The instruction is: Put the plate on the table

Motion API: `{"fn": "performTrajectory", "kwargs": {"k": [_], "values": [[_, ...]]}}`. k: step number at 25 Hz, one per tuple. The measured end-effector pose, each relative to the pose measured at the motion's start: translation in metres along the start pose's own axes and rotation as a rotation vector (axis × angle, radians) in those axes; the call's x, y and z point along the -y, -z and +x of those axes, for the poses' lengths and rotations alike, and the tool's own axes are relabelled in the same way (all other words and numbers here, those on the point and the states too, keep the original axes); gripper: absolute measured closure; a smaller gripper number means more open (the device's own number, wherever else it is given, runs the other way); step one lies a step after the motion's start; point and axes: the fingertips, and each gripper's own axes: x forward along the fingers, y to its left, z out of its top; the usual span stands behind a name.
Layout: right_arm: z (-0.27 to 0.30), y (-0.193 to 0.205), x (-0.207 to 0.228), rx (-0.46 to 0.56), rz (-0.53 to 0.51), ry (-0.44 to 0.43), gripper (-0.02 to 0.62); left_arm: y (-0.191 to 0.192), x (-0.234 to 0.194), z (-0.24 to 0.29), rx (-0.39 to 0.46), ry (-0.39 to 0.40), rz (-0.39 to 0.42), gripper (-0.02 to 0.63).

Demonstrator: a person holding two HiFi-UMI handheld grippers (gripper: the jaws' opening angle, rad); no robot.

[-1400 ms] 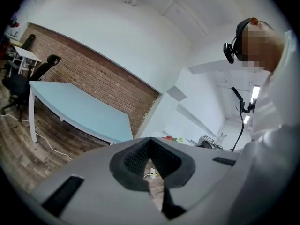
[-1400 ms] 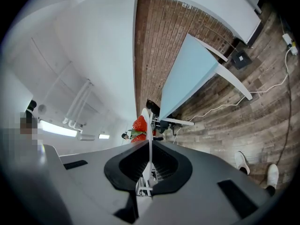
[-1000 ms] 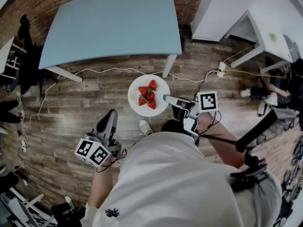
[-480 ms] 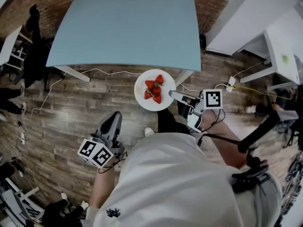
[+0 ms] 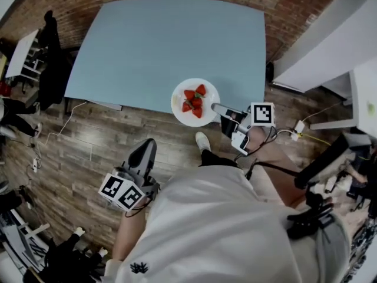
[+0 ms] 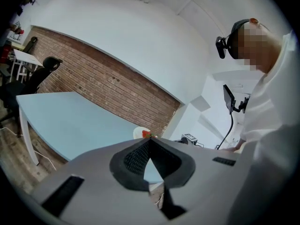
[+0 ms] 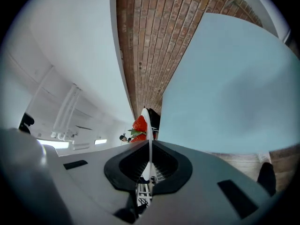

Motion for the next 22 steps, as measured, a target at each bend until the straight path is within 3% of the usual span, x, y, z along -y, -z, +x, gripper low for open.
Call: {"fn": "performTrajectory", "kwargs": {"k": [5, 9, 16, 22], "values": [[0.027, -0.076, 0.036, 0.006, 0.049, 0.016, 0.578, -0.018, -0.015, 0.041, 0.007, -0.057, -0.026, 0.604], [0.042, -0.121, 0.065, 0.019, 0.064, 0.040, 0.578, -0.030, -0.023, 0.058, 0.012, -0.130, 0.020, 0.604], [0.070, -0.186, 0.138, 0.062, 0.114, 0.110, 0.578, -0.044, -0.035, 0.076, 0.020, -0.196, 0.034, 0.604], [0.092, -0.218, 0.182, 0.087, 0.158, 0.156, 0.578, -0.053, -0.044, 0.075, 0.041, -0.251, 0.029, 0.604]]}}
